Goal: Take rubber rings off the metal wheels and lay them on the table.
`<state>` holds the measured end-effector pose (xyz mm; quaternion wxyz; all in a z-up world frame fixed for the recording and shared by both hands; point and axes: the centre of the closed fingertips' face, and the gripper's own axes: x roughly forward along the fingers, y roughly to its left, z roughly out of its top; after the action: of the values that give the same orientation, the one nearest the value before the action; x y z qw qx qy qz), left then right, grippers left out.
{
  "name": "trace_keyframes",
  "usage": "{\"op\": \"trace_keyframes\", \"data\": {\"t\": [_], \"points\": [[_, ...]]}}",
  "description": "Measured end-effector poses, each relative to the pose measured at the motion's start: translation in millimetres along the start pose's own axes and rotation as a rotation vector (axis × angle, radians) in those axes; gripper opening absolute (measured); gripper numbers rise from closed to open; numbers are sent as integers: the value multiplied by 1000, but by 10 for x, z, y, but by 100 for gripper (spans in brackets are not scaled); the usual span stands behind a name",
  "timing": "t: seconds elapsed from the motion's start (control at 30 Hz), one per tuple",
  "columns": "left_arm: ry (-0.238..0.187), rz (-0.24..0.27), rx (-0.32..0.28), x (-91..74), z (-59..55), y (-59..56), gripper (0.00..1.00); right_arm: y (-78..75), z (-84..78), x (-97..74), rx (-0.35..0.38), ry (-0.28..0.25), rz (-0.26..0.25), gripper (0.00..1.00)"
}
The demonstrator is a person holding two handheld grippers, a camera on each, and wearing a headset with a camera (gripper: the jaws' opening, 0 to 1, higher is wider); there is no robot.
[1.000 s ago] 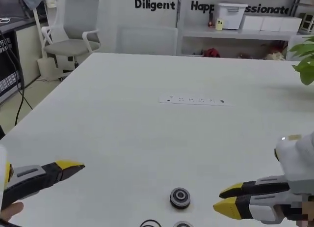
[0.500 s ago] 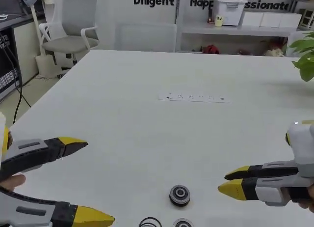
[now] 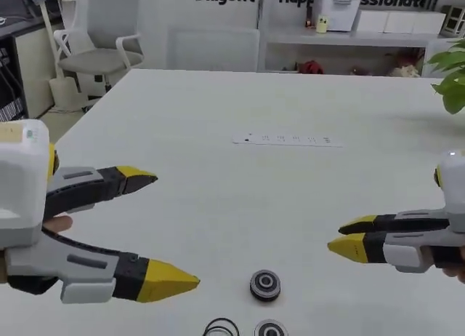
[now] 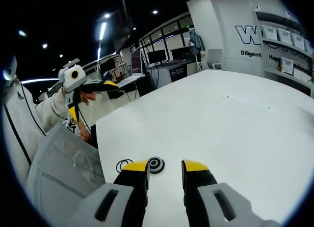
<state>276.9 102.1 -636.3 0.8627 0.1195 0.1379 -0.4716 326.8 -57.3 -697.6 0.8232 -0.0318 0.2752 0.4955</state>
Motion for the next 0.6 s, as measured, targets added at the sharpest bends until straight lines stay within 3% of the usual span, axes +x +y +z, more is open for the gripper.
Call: {"op": "trace_keyframes", "data": {"t": [0.13,0.6], "points": [[6,-11,22,53,40,48,90,-44,43,-5,-28,4,-15,24],[-14,-44,51,279,185,237,86,-164,289,73,-20,-54,-7,24]]}}
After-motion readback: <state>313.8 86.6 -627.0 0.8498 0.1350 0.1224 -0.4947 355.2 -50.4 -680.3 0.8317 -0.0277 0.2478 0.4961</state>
